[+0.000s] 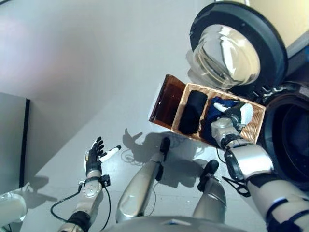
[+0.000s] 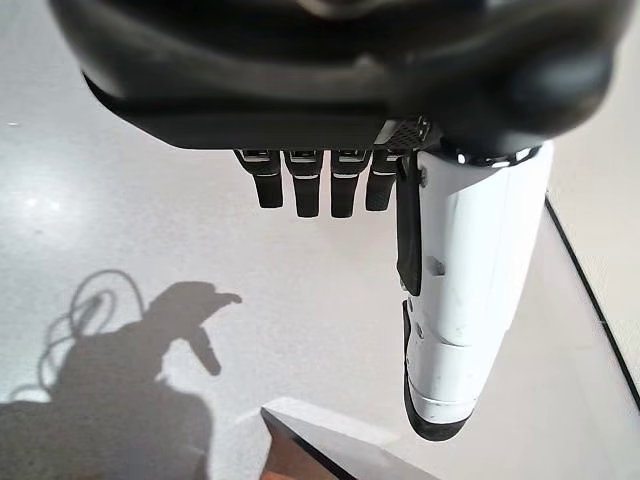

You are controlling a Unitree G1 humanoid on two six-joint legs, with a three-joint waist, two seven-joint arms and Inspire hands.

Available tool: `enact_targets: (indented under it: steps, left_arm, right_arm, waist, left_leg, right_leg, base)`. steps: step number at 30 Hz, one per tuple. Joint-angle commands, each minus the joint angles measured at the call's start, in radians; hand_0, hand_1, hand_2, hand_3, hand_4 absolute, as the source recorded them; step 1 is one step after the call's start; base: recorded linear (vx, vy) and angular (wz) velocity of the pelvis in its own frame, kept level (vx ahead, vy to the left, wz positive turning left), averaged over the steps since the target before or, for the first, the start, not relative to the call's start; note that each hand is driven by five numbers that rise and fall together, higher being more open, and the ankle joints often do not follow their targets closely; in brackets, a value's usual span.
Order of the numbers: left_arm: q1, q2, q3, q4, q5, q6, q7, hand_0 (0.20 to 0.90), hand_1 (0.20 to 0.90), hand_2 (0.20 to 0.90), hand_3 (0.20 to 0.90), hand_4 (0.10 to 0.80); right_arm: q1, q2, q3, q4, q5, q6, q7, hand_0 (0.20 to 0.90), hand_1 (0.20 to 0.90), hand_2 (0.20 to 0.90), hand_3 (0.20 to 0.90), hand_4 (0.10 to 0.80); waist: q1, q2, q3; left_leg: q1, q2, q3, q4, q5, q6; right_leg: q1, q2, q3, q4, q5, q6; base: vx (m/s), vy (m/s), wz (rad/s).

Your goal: Pick up the clothes and place them into the washing machine

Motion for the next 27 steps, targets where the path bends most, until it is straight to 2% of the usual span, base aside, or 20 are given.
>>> enact_targets:
  steps: [1,5,7,9,10,12,15,19,20,22,23,24,25,27]
  left_arm:
    - [0.005,0.017,0.072,0.038,-0.024,-0.035,0.009,0.900,0.900,0.900,0.900,0.800]
    - [0.018,0.005,0.091,0.020,-0.030,-0.029,-0.001,0.900,0.900,0.900,0.900,0.800]
    - [0.018,-0.015,0.095,0.034,-0.038,-0.025,-0.007,0.900,0.900,0.900,0.900,0.800]
    - [0.020,-0.019,0.098,0.033,-0.045,-0.023,-0.016,0.900,0.900,0.900,0.900,0.800]
    - [0.022,-0.025,0.105,0.039,-0.053,-0.026,-0.017,0.900,0.900,0.900,0.900,0.800]
    - [0.022,-0.034,0.110,0.032,-0.066,-0.029,-0.026,0.900,0.900,0.900,0.900,0.800]
    - [0.011,-0.047,0.121,0.038,-0.087,-0.032,-0.032,0.900,0.900,0.900,0.900,0.800]
    - [0.002,-0.068,0.113,0.010,-0.120,-0.050,-0.052,0.900,0.900,0.900,0.900,0.800]
    - [0.002,-0.068,0.113,0.009,-0.120,-0.050,-0.051,0.900,0.900,0.900,0.900,0.800]
    - [-0.009,-0.066,0.116,-0.024,-0.138,-0.059,-0.053,0.900,0.900,0.900,0.900,0.800]
    - [-0.013,-0.066,0.116,-0.032,-0.145,-0.064,-0.055,0.900,0.900,0.900,0.900,0.800]
    - [-0.018,-0.063,0.118,-0.050,-0.146,-0.071,-0.052,0.900,0.900,0.900,0.900,0.800]
    - [-0.020,-0.060,0.119,-0.056,-0.147,-0.072,-0.050,0.900,0.900,0.900,0.900,0.800]
    - [-0.026,-0.056,0.122,-0.065,-0.150,-0.076,-0.049,0.900,0.900,0.900,0.900,0.800]
  right_arm:
    - [0.040,-0.053,-0.010,-0.183,0.120,-0.167,0.014,0.200,0.200,0.200,0.200,0.300]
    - [0.132,-0.014,-0.019,-0.322,0.141,-0.204,0.035,0.200,0.200,0.200,0.200,0.300]
    - [0.235,0.035,-0.047,-0.439,0.241,-0.265,0.085,0.200,0.200,0.200,0.200,0.300]
    - [0.263,0.044,-0.050,-0.461,0.272,-0.278,0.114,0.200,0.200,0.200,0.200,0.300]
    - [0.288,0.066,-0.061,-0.495,0.335,-0.313,0.138,0.200,0.200,0.200,0.200,0.300]
    - [0.328,0.076,-0.071,-0.512,0.377,-0.330,0.171,0.200,0.200,0.200,0.200,0.300]
    - [0.362,0.111,-0.095,-0.571,0.540,-0.383,0.269,0.200,0.200,0.200,0.200,0.300]
    - [0.366,0.157,-0.153,-0.633,0.753,-0.448,0.393,0.200,0.200,0.200,0.200,0.300]
    - [0.366,0.156,-0.153,-0.632,0.755,-0.448,0.395,0.200,0.200,0.200,0.200,0.300]
    - [0.353,0.173,-0.170,-0.655,0.815,-0.477,0.431,0.200,0.200,0.200,0.200,0.300]
    - [0.347,0.179,-0.178,-0.663,0.839,-0.494,0.439,0.200,0.200,0.200,0.200,0.300]
    - [0.337,0.184,-0.187,-0.663,0.866,-0.507,0.451,0.200,0.200,0.200,0.200,0.300]
    - [0.325,0.197,-0.197,-0.672,0.904,-0.520,0.475,0.200,0.200,0.200,0.200,0.300]
    - [0.297,0.211,-0.207,-0.668,0.969,-0.543,0.506,0.200,0.200,0.200,0.200,0.300]
  waist:
    - [-0.019,0.005,-0.040]
    - [-0.050,-0.004,-0.043]
    - [-0.079,-0.010,-0.050]
    - [-0.086,-0.012,-0.052]
    - [-0.092,-0.014,-0.053]
    - [-0.100,-0.010,-0.053]
    - [-0.110,-0.001,-0.049]
    - [-0.121,0.028,-0.028]
    - [-0.120,0.027,-0.029]
    - [-0.125,0.037,-0.008]
    - [-0.128,0.038,-0.005]
    - [-0.131,0.042,0.008]
    - [-0.131,0.046,0.013]
    - [-0.134,0.050,0.027]
  left_leg:
    - [-0.024,0.019,0.022,0.082,-0.127,-0.064]
    - [0.013,0.024,0.033,0.058,-0.121,-0.067]
    - [0.038,0.029,0.040,0.030,-0.109,-0.071]
    - [0.047,0.032,0.046,0.020,-0.105,-0.073]
    - [0.052,0.033,0.051,0.015,-0.103,-0.073]
    - [0.055,0.034,0.054,0.009,-0.099,-0.071]
    - [0.039,0.034,0.062,0.031,-0.106,-0.067]
    - [-0.012,0.032,0.067,0.097,-0.126,-0.063]
    - [-0.015,0.032,0.067,0.099,-0.128,-0.063]
    - [-0.061,0.033,0.075,0.164,-0.148,-0.066]
    - [-0.067,0.035,0.071,0.196,-0.189,-0.075]
    - [-0.099,0.041,0.078,0.235,-0.176,-0.073]
    - [-0.110,0.048,0.078,0.296,-0.229,-0.076]
    - [-0.154,0.066,0.092,0.388,-0.268,-0.071]
  right_leg:
    - [0.087,0.013,0.004,-0.132,0.063,-0.028]
    - [0.114,0.021,0.021,-0.167,0.076,-0.029]
    - [0.134,0.027,0.032,-0.203,0.087,-0.028]
    - [0.136,0.029,0.035,-0.213,0.091,-0.027]
    - [0.141,0.031,0.040,-0.223,0.095,-0.025]
    - [0.133,0.033,0.051,-0.224,0.097,-0.026]
    - [0.099,0.033,0.072,-0.194,0.089,-0.032]
    - [0.023,0.036,0.100,-0.094,0.047,-0.048]
    - [0.019,0.036,0.101,-0.091,0.046,-0.048]
    - [-0.029,0.038,0.106,-0.022,0.022,-0.056]
    - [-0.035,0.041,0.115,0.009,-0.016,-0.052]
    - [-0.062,0.043,0.114,0.033,-0.002,-0.060]
    - [-0.082,0.049,0.129,0.096,-0.046,-0.059]
    - [-0.145,0.063,0.150,0.190,-0.077,-0.068]
  base:
    - [0.007,-0.009,-0.19]
    - [-0.006,-0.021,-0.14]
    - [-0.019,-0.026,-0.32]
    - [-0.020,-0.018,-0.21]
    - [-0.054,-0.011,-0.18]
    - [-0.059,-0.005,-0.21]
    - [-0.059,-0.003,-0.13]
    - [-0.082,0.021,-0.16]
    - [-0.101,0.013,-0.14]
    - [-0.063,-0.008,0.02]
    - [-0.128,0.003,0.13]
    - [-0.009,-0.005,0.15]
    - [-0.116,0.047,0.11]
    - [-0.044,0.049,0.00]
